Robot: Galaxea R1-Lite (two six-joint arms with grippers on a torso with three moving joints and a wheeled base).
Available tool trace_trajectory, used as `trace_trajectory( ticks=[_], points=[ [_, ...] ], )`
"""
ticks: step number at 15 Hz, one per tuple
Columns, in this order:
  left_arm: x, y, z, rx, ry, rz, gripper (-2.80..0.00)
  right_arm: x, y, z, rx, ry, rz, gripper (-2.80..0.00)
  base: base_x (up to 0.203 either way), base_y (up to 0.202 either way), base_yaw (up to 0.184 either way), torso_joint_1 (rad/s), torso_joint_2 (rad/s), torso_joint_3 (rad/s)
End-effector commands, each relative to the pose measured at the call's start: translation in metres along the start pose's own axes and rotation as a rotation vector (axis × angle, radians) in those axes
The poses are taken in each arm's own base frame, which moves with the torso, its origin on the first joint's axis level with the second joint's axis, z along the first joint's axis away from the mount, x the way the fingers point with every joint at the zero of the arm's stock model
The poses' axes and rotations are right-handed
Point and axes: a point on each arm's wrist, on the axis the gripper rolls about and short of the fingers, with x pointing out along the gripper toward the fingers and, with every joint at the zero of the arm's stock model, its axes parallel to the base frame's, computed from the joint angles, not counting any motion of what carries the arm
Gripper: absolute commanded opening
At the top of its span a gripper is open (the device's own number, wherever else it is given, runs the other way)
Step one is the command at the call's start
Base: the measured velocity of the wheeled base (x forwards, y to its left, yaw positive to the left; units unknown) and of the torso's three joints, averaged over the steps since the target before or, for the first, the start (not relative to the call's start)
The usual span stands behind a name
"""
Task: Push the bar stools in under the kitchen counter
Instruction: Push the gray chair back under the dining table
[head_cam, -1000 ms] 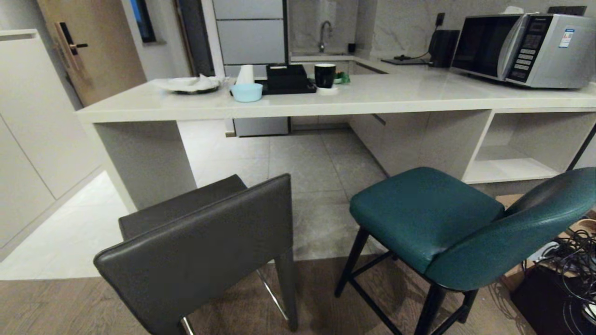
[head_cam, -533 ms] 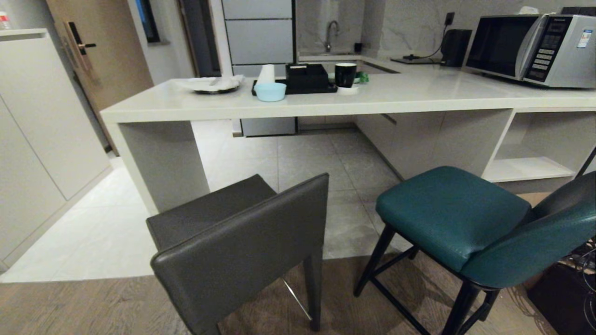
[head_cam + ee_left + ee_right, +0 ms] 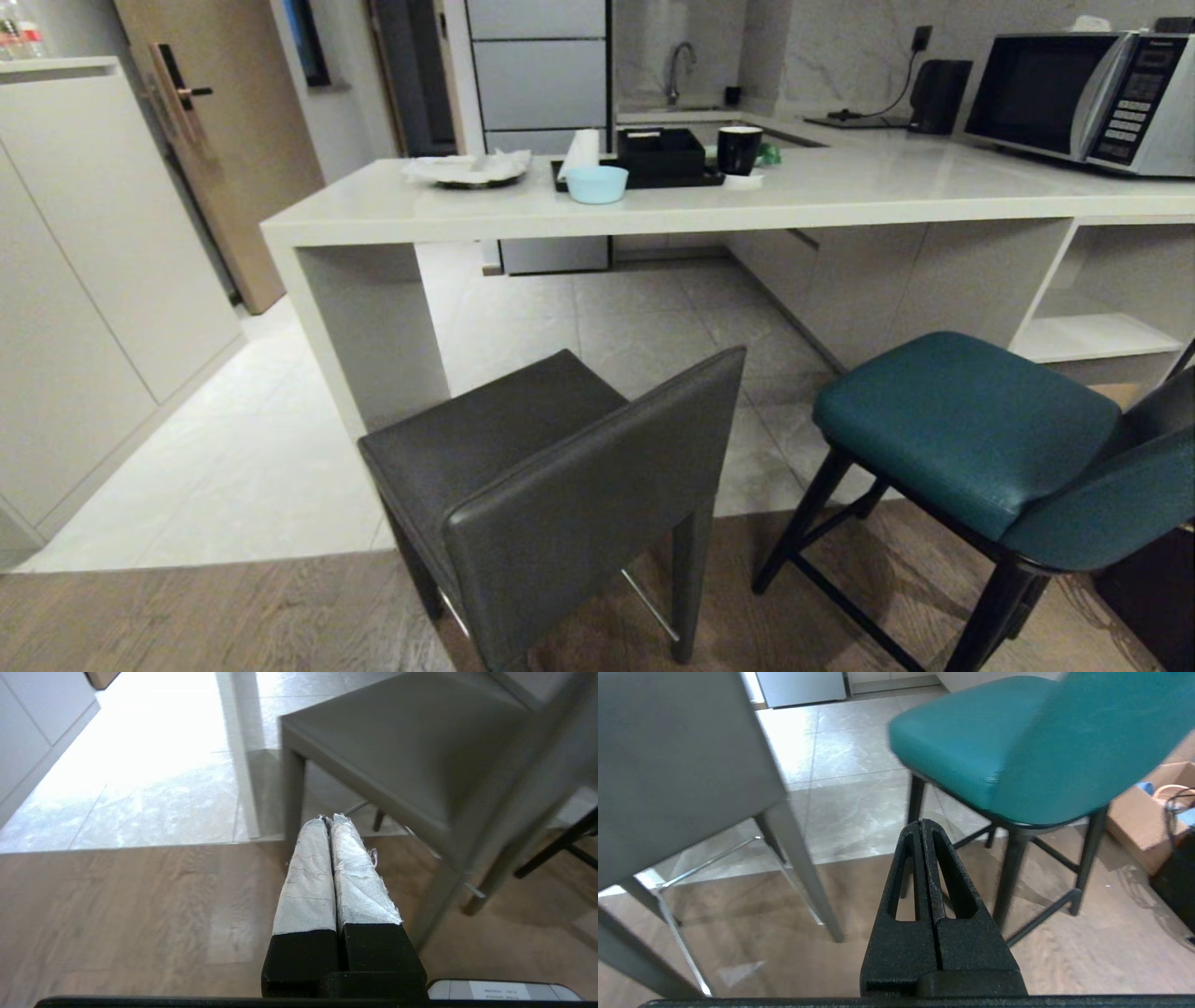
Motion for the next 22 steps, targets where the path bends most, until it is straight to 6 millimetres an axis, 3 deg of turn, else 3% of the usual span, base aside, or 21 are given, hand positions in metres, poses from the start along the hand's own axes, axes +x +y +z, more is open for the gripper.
trace_trajectory(
  ticks=[1, 13, 22],
  points=[
    [0.0001, 0.0, -0.0001, 0.0, 0.003, 0.001, -2.8, 0.0001, 0.0, 0.0, -0.001, 0.002, 0.0, -2.8, 0.0, 0.199, -0.005, -0.001, 0.0, 0.004],
    [0.0001, 0.0, -0.0001, -0.001, 0.003, 0.001, -2.8, 0.0001, 0.0, 0.0, 0.0, 0.002, 0.0, -2.8, 0.0, 0.19, -0.002, 0.003, 0.0, 0.002],
    [0.0001, 0.0, -0.0004, -0.006, 0.006, -0.001, -2.8, 0.0001, 0.0, 0.0001, -0.007, 0.0, 0.0, -2.8, 0.0, 0.01, 0.0, 0.0, 0.0, 0.0]
  ],
)
